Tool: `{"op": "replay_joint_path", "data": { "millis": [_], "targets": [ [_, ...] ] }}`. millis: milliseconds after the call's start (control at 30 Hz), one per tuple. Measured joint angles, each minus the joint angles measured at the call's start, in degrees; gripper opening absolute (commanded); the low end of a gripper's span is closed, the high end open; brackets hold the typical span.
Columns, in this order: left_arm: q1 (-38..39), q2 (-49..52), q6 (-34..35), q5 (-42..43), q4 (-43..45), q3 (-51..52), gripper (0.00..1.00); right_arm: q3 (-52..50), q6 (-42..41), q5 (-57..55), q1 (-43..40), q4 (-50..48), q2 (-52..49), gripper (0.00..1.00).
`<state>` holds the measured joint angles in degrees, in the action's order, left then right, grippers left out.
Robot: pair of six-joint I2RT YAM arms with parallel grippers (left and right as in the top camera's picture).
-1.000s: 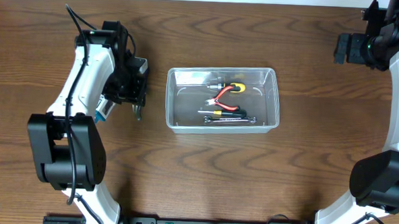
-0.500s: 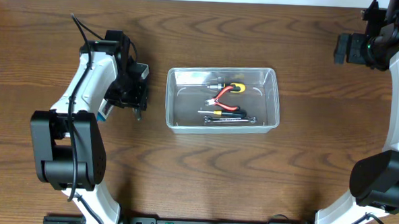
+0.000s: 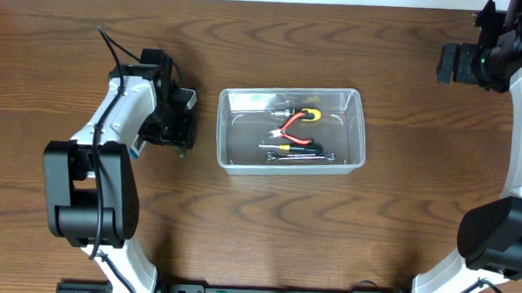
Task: Pack container
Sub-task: 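Move the left gripper to the black pen and grasp it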
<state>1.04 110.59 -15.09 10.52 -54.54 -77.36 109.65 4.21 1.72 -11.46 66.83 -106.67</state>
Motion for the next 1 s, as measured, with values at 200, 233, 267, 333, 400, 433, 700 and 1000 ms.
{"op": "replay_joint_path", "data": {
  "millis": [200,233,267,333,400,433,700,1000],
  "targets": [
    [0.0,3.4,0.0,0.0,0.2,0.0,0.51,0.0,0.0,0.0,0.0,0.0,0.0,0.99],
    [0.0,4.0,0.0,0.0,0.2,0.0,0.52,0.0,0.0,0.0,0.0,0.0,0.0,0.99],
    [0.0,4.5,0.0,0.0,0.2,0.0,0.51,0.0,0.0,0.0,0.0,0.0,0.0,0.99],
    [0.0,5.2,0.0,0.0,0.3,0.0,0.50,0.0,0.0,0.0,0.0,0.0,0.0,0.99],
    [0.0,5.3,0.0,0.0,0.3,0.0,0.48,0.0,0.0,0.0,0.0,0.0,0.0,0.99],
    [0.0,5.3,0.0,0.0,0.5,0.0,0.46,0.0,0.0,0.0,0.0,0.0,0.0,0.99],
    [0.0,5.3,0.2,0.0,0.5,0.0,0.24,0.0,0.0,0.0,0.0,0.0,0.0,0.99],
    [0.0,5.3,-0.2,0.0,0.5,0.1,0.06,0.0,0.0,0.0,0.0,0.0,0.0,0.99]
  ]
}}
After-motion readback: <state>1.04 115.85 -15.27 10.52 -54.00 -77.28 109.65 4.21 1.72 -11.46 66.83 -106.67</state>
